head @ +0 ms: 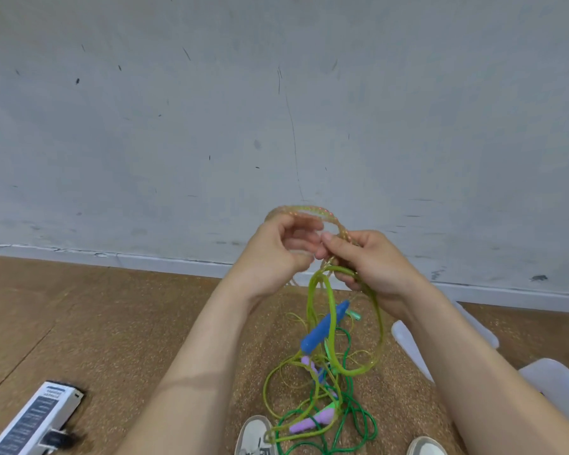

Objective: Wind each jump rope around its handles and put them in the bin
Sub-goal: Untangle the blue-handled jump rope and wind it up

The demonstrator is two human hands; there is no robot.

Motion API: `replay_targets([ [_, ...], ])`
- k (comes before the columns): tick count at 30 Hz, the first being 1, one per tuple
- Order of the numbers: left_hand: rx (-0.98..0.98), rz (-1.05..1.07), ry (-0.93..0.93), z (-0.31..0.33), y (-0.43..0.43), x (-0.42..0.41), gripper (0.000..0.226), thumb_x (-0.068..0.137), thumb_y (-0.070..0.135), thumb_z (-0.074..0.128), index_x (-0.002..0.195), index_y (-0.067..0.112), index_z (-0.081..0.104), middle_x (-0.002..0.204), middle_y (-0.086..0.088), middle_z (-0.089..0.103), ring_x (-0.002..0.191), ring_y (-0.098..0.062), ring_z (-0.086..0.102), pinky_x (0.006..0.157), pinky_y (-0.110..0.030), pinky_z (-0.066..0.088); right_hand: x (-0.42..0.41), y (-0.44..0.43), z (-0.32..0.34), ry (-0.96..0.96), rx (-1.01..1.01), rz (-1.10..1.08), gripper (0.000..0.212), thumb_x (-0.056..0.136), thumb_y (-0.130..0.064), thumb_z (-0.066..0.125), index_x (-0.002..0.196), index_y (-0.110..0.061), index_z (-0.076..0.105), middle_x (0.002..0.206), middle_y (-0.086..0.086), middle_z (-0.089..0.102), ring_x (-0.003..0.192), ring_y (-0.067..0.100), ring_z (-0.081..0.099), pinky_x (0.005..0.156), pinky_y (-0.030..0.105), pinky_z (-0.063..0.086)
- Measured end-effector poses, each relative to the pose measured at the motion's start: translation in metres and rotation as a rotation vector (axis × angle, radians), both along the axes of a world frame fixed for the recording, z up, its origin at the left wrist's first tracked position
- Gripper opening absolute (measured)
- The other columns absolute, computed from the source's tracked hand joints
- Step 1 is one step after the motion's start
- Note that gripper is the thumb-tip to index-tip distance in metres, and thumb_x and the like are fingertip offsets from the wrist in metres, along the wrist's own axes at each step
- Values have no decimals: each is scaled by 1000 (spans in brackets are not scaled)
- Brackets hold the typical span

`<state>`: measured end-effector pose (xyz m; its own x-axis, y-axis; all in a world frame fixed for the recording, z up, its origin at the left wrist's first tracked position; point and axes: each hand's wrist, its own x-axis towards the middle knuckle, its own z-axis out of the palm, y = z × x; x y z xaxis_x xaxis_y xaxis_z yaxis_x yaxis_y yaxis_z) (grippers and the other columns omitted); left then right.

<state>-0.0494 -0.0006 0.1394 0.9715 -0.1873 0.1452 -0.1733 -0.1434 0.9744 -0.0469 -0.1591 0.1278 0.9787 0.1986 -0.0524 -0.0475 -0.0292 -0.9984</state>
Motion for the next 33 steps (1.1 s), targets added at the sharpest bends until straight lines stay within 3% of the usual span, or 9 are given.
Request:
replay_targets([
  [4,107,-19,27,-9,4,0,32,75,-17,64,86,13,60,83,-6,60,66,-8,58,71,-22,51,4,-4,2,111,218,-3,28,96,-27,54,82,-6,65,54,-1,48,37,7,36,38,19,18],
  [9,147,-131,96,-19,-5,-3,22,78,0,74,92,10,61,76,-8,66,67,-14,60,69,-25,50,6,-6,2,190,423,31,25,94,-27,55,92,-4,63,53,-1,48,36,6,35,40,20,16],
  [12,214,-91,87,-19,-1,0,14,78,5,76,90,7,70,72,-12,71,64,-18,64,75,-35,53,10,-9,-3,117,322,-13,19,89,-23,61,91,-5,69,56,1,51,42,9,40,45,22,22],
  [16,282,64,81,-15,14,3,12,76,10,78,87,7,75,64,-5,70,58,-13,65,62,-27,54,15,-23,-2,51,182,-170,8,88,-10,64,89,-5,70,64,8,53,49,8,34,37,15,17],
  [18,248,180,67,-13,19,5,11,80,11,75,88,3,73,63,-5,67,55,-17,66,58,-32,57,16,-26,-2,64,193,-181,8,89,-7,63,91,-1,68,59,5,52,47,6,30,36,14,16],
  [21,312,331,-62,-11,20,6,9,87,12,67,79,12,67,69,-8,63,54,-16,68,64,-46,58,17,-26,-4,62,199,-178,8,90,-7,62,92,-2,68,55,1,52,43,5,30,35,14,17],
  [29,354,672,-188,-17,20,7,10,98,19,46,88,18,49,72,2,60,50,-11,66,60,-42,54,13,-12,-2,-45,42,-235,14,91,-14,64,80,-6,67,54,-1,46,42,6,31,40,17,25],
  [31,396,567,-41,-19,28,10,9,97,16,47,89,18,52,69,-1,64,51,-16,68,64,-40,55,11,-10,-2,-21,101,-247,14,91,-13,63,80,-6,67,51,-2,43,41,8,31,39,19,25],
  [33,325,192,238,-21,36,8,13,91,7,54,98,16,59,69,-7,68,60,-20,68,69,-36,53,11,-9,-3,23,135,-223,15,92,-14,62,80,-7,65,48,-5,39,41,9,25,38,20,21],
])
